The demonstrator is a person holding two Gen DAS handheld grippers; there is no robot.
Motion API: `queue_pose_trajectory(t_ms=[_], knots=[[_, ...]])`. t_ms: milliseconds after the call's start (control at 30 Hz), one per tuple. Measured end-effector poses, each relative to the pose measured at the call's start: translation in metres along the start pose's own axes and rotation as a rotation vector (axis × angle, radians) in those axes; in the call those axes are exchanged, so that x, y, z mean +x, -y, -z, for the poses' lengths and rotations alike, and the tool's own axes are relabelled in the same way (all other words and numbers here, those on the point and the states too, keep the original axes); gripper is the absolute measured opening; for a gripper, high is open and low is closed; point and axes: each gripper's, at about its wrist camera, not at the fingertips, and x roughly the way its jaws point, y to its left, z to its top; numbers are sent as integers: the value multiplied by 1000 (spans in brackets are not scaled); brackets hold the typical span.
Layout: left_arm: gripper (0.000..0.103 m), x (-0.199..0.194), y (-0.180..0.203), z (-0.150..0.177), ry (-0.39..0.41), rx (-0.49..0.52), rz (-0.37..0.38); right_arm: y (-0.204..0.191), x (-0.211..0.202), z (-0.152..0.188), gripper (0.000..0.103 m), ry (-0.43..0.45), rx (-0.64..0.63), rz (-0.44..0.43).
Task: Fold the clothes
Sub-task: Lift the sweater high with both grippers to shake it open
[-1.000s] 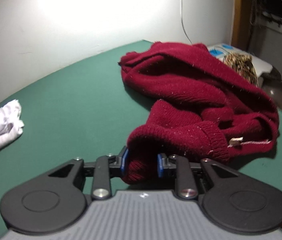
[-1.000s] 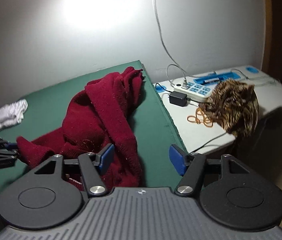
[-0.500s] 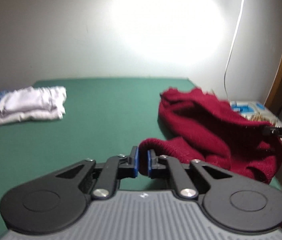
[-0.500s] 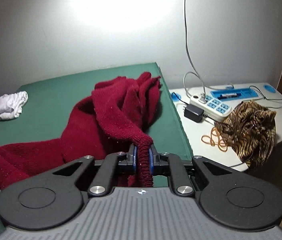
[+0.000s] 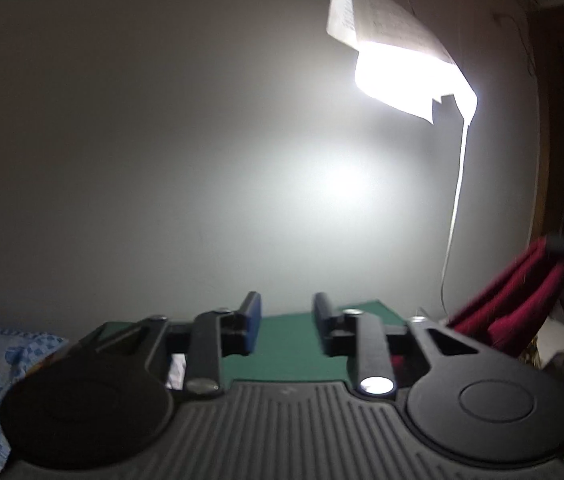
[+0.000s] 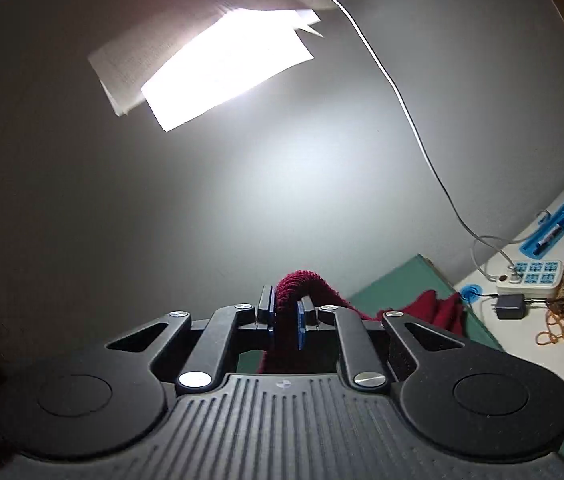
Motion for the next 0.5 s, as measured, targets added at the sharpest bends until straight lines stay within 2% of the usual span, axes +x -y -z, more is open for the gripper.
queue_pose_trajectory(t_ms=[33,133,200,300,367,433,500], knots=[[49,6,2,15,-40,38,16,-6,-7,2,11,22,2,4],[47,27,21,72,-158,194,68,-12,-27,19,11,63,20,44],[48,37,39,104,-202,315,110,-4,-34,25,11,63,38,84],[58,49,72,145,-231,506,179,11,-42,32,11,57,65,143],[68,57,92,171,-239,634,197,20,-47,37,11,53,84,183],[68,67,108,195,-263,741,207,30,-52,42,11,48,102,222],[67,72,116,209,-278,791,234,39,-58,47,11,44,120,262]])
